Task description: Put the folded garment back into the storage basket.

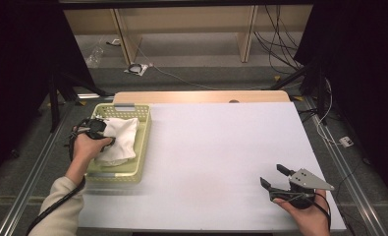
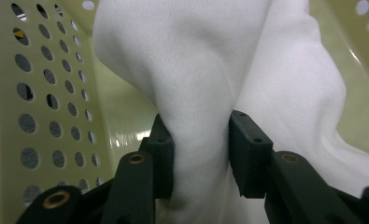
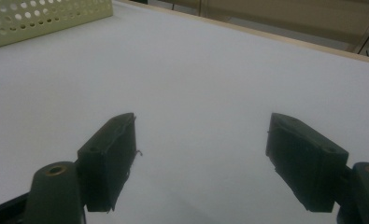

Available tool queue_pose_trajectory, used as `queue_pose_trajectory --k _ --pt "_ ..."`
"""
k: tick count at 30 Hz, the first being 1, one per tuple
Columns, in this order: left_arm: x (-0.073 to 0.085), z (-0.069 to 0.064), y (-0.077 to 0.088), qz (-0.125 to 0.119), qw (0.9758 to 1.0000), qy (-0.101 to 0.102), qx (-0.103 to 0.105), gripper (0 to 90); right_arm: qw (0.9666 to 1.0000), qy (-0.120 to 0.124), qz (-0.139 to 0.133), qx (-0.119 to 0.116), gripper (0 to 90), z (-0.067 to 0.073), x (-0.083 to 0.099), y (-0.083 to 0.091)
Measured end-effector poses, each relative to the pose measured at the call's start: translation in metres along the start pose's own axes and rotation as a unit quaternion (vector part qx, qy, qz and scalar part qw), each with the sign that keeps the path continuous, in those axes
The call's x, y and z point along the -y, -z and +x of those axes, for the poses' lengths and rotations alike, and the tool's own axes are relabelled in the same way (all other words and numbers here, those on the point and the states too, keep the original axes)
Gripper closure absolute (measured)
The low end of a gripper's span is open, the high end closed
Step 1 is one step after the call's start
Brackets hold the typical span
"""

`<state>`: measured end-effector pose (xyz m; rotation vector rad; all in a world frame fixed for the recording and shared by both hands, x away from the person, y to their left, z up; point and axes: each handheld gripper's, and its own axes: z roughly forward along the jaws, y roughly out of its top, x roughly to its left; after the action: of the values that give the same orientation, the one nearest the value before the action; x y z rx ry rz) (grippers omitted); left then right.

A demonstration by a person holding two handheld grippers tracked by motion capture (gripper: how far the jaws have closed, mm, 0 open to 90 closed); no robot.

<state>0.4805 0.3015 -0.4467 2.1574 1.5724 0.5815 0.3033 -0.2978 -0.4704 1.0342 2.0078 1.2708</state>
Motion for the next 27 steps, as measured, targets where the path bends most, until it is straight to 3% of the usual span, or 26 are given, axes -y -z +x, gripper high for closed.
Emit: queue_pose_trajectory --k 5,10,13,16,18,20,23,25,27 --pt "0.002 0.000 0.002 -0.007 0.9999 0.009 -0.004 59.0 1.0000 0.000 -0.002 0.001 25.3 -0.001 0.000 0.001" --pt "0.002 0.001 0.005 -0.025 0.9994 0.020 -0.015 47.1 1.0000 0.001 -0.005 0.002 25.4 0.000 -0.001 0.001" --pt "0.001 0.000 0.010 -0.042 0.9984 0.034 -0.018 37.4 1.0000 0.000 -0.006 0.006 25.4 -0.001 -0.001 0.002" --pt "-0.003 -0.004 0.018 -0.073 0.9962 0.045 -0.017 35.3 1.0000 0.001 -0.005 0.003 25.3 0.000 -0.001 0.001" --pt "-0.005 -0.009 0.023 -0.085 0.9955 0.042 -0.012 35.1 1.0000 0.002 -0.005 0.002 25.3 0.000 -0.001 0.001" --pt "-0.009 -0.018 0.028 -0.092 0.9951 0.036 0.006 37.5 1.0000 0.002 -0.004 0.002 25.3 0.000 -0.001 0.001" --pt "-0.014 -0.031 0.029 -0.086 0.9955 0.016 0.038 51.3 1.0000 0.001 -0.004 0.002 25.3 0.000 -0.001 0.001" --pt "-0.015 -0.040 0.026 -0.075 0.9954 0.013 0.059 61.8 1.0000 0.001 -0.004 0.003 25.3 0.000 -0.001 0.001" --pt "-0.017 -0.047 0.022 -0.064 0.9958 0.003 0.065 72.1 1.0000 0.001 -0.005 0.003 25.2 0.000 -0.001 0.002"
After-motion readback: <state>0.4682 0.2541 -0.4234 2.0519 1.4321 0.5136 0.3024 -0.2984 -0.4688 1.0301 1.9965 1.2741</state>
